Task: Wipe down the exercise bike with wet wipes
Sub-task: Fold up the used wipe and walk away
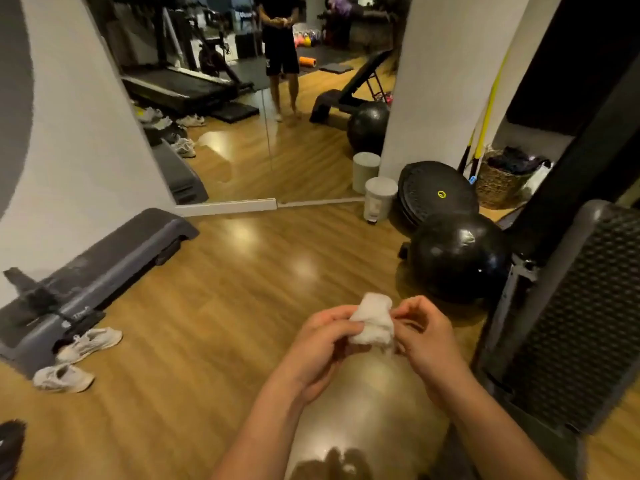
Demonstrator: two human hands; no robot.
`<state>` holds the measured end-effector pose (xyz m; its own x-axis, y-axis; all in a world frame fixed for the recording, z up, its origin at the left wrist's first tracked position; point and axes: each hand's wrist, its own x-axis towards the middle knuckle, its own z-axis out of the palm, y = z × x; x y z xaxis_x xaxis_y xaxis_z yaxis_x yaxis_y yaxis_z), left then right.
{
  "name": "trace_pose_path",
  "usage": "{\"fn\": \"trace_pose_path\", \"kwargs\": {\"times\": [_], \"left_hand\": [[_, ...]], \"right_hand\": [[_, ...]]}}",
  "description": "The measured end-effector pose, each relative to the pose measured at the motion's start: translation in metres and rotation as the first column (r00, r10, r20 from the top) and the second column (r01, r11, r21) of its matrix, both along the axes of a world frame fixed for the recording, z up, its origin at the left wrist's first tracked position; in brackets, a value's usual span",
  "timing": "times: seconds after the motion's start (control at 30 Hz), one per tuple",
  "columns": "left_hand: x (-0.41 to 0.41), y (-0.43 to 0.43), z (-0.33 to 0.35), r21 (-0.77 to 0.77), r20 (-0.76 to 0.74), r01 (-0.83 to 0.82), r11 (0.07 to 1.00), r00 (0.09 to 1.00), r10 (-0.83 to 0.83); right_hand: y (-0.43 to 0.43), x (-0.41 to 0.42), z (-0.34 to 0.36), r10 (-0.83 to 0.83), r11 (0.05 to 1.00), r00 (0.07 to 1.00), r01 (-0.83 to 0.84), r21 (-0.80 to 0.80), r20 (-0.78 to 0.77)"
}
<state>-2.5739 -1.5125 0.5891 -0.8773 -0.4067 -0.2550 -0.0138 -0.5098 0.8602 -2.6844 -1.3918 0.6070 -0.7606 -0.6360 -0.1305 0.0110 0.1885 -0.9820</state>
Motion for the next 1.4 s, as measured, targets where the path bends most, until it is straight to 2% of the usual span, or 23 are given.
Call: {"fn": "trace_pose_path", "kwargs": {"times": [0.1, 0.2, 0.37, 0.47, 0.57, 0.63, 0.73, 0.87, 0.97, 1.13, 1.4], "left_hand": [[-0.077, -0.064, -0.011, -0.025, 0.027, 0.044, 0.999, 0.999, -0.044], [-0.159, -0.128, -0.021, -0.072, 0.054, 0.013, 0.997, 0.999, -0.01], [-0.295, -0.236, -0.023, -0.281, 0.133, 0.041, 0.959, 0.991, -0.003], [-0.36, -0.302, -0.011, -0.45, 0.195, 0.008, 0.893, 0.977, 0.09], [-0.42, -0.368, -0.012, -0.63, 0.22, -0.007, 0.776, 0.957, 0.187], [-0.464, -0.411, -0.02, -0.609, 0.246, -0.032, 0.792, 0.942, 0.227], [-0.539, -0.475, -0.034, -0.555, 0.269, -0.054, 0.83, 0.933, 0.241], [-0.649, -0.558, -0.047, -0.429, 0.268, 0.078, 0.9, 0.962, 0.045], [-0.723, -0.605, -0.048, -0.354, 0.278, 0.164, 0.921, 0.958, -0.063], [-0.825, -0.672, -0.05, -0.352, 0.338, 0.191, 0.916, 0.939, -0.066], [-0.954, -0.778, -0.068, -0.343, 0.421, 0.141, 0.929, 0.907, 0.017]], "right_hand": [[-0.054, -0.067, -0.008, 0.011, 0.999, 0.995, -0.007, 0.04, -0.103], [-0.113, -0.139, -0.018, 0.082, 0.997, 0.997, -0.082, 0.003, 0.011], [-0.224, -0.281, -0.031, 0.135, 0.99, 0.989, -0.132, 0.054, -0.061], [-0.296, -0.356, -0.023, 0.23, 0.968, 0.972, -0.223, 0.112, -0.05], [-0.361, -0.42, -0.02, 0.287, 0.948, 0.958, -0.28, 0.155, -0.027], [-0.402, -0.463, -0.029, 0.275, 0.954, 0.961, -0.273, 0.125, -0.003], [-0.464, -0.534, -0.05, 0.166, 0.975, 0.985, -0.171, 0.145, 0.048], [-0.537, -0.63, -0.058, -0.063, 0.985, 0.998, 0.058, 0.161, 0.028], [-0.576, -0.694, -0.049, -0.16, 0.978, 0.986, 0.151, 0.143, 0.052], [-0.636, -0.787, -0.051, -0.258, 0.952, 0.966, 0.25, 0.177, 0.028], [-0.744, -0.932, -0.091, -0.108, 0.959, 0.981, 0.146, 0.244, -0.164]]}}
